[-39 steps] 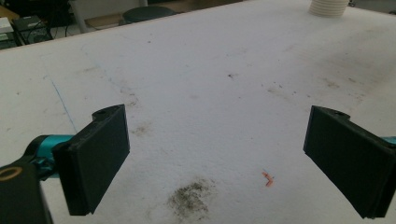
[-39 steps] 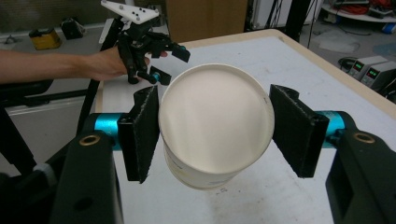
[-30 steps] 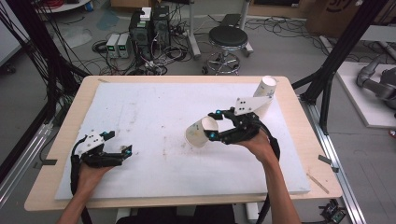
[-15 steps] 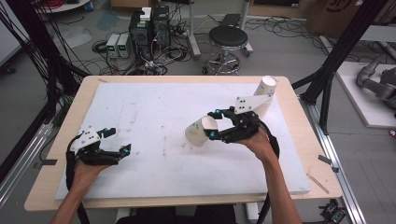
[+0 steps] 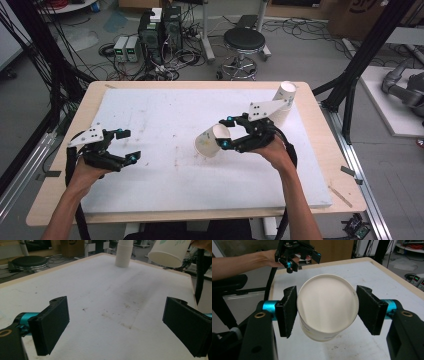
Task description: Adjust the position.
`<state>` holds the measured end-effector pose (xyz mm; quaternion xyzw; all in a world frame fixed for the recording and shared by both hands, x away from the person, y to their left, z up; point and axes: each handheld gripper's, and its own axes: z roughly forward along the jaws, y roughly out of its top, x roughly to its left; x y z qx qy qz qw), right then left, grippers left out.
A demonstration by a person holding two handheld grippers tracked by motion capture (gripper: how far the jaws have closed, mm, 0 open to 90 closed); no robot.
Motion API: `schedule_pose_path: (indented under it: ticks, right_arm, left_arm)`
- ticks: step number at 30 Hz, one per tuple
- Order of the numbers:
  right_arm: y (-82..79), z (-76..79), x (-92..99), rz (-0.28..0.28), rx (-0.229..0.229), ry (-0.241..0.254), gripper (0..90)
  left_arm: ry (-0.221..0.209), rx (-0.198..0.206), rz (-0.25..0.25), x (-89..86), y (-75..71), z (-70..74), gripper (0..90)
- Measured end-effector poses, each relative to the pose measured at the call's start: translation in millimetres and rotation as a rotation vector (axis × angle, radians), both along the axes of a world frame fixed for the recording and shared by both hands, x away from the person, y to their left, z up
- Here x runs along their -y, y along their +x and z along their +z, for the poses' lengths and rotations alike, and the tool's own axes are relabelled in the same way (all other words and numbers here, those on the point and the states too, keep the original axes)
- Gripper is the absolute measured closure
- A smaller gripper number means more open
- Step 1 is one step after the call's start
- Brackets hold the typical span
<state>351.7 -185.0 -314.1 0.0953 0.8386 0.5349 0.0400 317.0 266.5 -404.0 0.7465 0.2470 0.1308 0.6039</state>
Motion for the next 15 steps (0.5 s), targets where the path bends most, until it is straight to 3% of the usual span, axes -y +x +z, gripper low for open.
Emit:
schedule_pose_path:
  ticks: [9, 15]
  right_arm:
    - [-1.4, 1.3, -3.1, 0.015, 0.000, -0.001, 37.0]
    - [-1.8, 1.4, -4.0, 0.026, 0.000, 0.003, 37.0]
  left_arm:
    - [-0.032, 0.047, -0.169, 36.9, 5.9, 24.0, 7.0]
    - [-0.035, 0.062, -0.240, 65.2, 11.9, 35.5, 7.0]
